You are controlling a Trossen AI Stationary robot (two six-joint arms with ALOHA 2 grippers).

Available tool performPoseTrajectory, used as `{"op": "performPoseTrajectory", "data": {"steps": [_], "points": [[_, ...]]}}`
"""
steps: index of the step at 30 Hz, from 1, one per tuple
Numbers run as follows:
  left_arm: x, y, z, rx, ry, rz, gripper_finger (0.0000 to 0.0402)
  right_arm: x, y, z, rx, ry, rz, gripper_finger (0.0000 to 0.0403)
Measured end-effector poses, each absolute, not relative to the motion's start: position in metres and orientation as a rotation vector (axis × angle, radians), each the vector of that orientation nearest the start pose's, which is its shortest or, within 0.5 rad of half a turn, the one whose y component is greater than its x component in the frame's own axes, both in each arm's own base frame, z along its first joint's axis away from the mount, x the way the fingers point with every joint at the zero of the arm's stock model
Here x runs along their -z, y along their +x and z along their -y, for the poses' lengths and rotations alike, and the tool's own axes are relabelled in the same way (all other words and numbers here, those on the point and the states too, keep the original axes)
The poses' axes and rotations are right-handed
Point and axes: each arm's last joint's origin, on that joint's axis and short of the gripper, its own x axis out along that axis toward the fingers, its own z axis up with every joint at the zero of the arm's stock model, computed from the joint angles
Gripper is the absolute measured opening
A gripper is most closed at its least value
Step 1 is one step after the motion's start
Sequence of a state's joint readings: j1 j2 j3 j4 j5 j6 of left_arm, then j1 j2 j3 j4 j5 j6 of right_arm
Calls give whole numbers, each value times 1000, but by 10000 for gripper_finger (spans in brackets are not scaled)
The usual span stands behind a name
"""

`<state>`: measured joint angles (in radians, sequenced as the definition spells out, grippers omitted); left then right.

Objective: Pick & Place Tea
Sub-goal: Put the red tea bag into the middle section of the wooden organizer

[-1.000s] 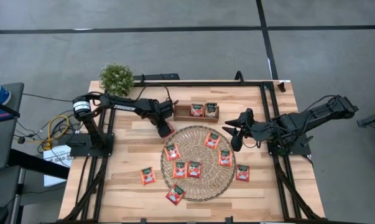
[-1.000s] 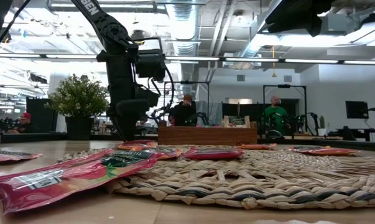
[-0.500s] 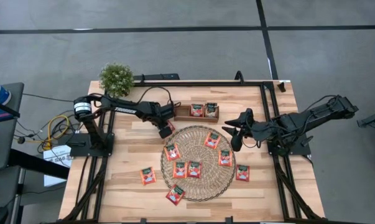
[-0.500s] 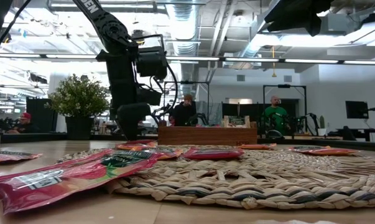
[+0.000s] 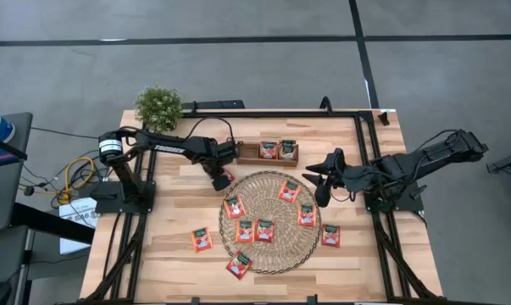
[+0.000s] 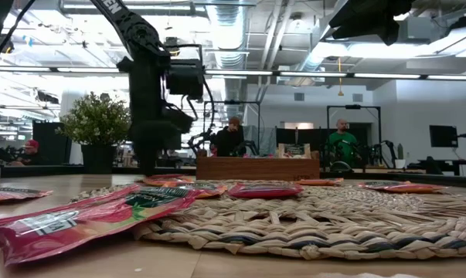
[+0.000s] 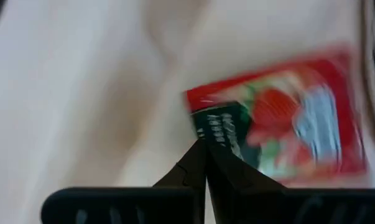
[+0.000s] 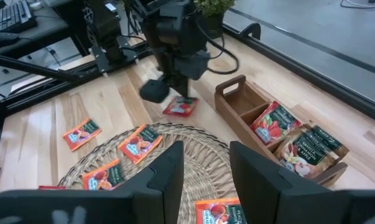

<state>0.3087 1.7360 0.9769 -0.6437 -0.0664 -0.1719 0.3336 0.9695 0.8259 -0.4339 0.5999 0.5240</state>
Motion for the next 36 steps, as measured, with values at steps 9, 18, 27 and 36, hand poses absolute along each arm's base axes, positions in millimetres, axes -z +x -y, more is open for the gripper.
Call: {"op": "performPoseTrajectory", "data": {"steps": [9, 18, 27, 36], "points": [[-155, 283, -94, -427, -319, -1365, 0, -295, 193, -50, 383, 247, -436, 121], [-156, 281, -93, -509, -426, -1363, 0, -295, 193, -50, 382, 245, -439, 121], [-156, 279, -92, -549, -506, -1371, 49, -295, 193, -50, 380, 235, -441, 121], [-157, 279, -92, -614, -582, -1354, 134, -295, 193, -49, 378, 219, -443, 121]]}}
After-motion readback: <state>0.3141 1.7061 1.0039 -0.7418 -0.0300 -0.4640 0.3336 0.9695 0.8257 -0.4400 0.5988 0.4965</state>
